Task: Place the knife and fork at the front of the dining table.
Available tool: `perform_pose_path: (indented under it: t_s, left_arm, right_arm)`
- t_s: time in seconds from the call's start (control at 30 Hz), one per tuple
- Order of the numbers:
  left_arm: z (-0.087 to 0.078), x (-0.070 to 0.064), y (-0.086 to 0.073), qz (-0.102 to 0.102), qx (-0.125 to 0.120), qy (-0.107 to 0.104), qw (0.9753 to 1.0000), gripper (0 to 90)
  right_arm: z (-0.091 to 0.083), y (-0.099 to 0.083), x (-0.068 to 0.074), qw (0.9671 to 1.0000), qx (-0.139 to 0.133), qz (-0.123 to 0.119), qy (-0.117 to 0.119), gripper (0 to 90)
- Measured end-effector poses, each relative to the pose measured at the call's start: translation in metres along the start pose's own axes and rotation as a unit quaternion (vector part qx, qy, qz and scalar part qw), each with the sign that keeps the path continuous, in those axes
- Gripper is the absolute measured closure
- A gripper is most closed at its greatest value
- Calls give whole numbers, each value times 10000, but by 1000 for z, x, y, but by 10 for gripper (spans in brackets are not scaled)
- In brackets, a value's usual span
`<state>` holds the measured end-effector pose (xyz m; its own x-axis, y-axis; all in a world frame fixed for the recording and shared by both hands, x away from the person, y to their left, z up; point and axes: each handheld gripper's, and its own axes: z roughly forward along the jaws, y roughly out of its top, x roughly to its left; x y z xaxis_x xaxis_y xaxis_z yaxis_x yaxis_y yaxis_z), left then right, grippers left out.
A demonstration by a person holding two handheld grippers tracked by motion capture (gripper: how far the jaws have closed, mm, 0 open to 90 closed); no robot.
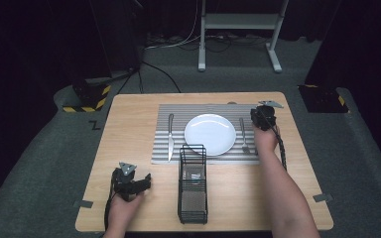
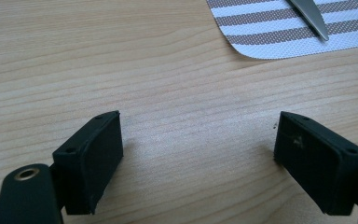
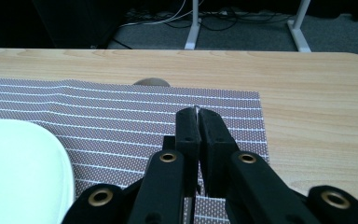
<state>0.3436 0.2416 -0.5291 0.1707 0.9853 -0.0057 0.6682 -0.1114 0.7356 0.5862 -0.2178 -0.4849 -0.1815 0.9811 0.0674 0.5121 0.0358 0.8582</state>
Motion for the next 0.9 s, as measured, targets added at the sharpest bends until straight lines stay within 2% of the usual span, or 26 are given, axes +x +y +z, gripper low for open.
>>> perform_pose_path:
  t_s: [0.3, 0.47, 0.63, 0.77, 0.9]
  left_arm:
    - [0, 0, 0, -12, -2, -3, 10000, 156]
    - [0, 0, 0, -19, -8, 0, 10000, 156]
    - [0, 0, 0, -11, -2, -3, 10000, 156]
    - [0, 0, 0, 1, 0, -1, 10000, 156]
    - [0, 0, 0, 1, 0, 5, 10000, 156]
  right_arm:
    - [1, -1, -2, 9999, 70, 81, 2, 864]
    - [1, 0, -4, 9998, 76, 161, -72, 774]
    - [-4, 2, -5, 9998, 101, 188, -55, 766]
    - [-14, 5, -3, 10000, 73, 45, -6, 784]
    - [-31, 5, -4, 9999, -14, -106, 50, 815]
